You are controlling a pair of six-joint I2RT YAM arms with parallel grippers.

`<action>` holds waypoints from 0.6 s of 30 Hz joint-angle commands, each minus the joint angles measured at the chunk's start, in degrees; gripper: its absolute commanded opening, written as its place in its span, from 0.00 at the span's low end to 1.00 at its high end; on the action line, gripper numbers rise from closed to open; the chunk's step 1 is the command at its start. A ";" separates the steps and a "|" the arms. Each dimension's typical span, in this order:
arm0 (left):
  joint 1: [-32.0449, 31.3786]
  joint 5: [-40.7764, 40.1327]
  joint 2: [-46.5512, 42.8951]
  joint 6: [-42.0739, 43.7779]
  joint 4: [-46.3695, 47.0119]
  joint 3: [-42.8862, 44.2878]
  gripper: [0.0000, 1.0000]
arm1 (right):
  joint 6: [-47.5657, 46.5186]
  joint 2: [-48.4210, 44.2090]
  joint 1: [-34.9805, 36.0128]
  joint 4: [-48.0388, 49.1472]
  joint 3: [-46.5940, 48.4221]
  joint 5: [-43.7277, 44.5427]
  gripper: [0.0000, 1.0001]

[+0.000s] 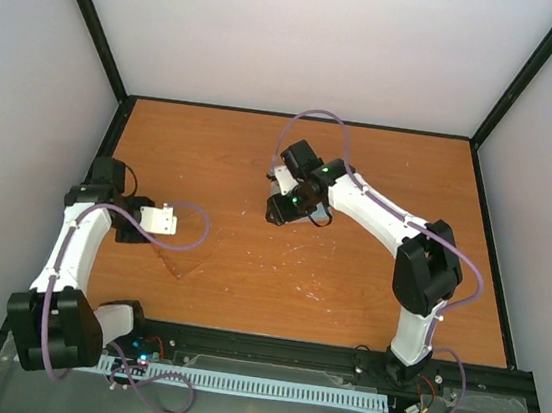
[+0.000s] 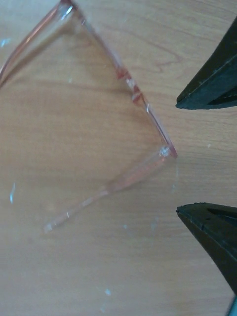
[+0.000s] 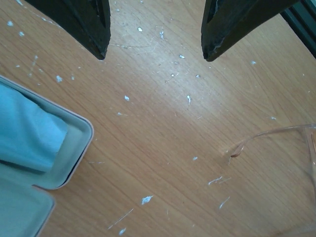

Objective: Organize the sunglasses
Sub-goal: Pick up the sunglasses from the center of the board.

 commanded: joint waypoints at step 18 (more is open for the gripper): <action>-3.06 -3.28 14.51 45.99 -9.48 5.15 0.61 | -1.45 0.77 0.84 4.01 -1.96 -0.47 0.50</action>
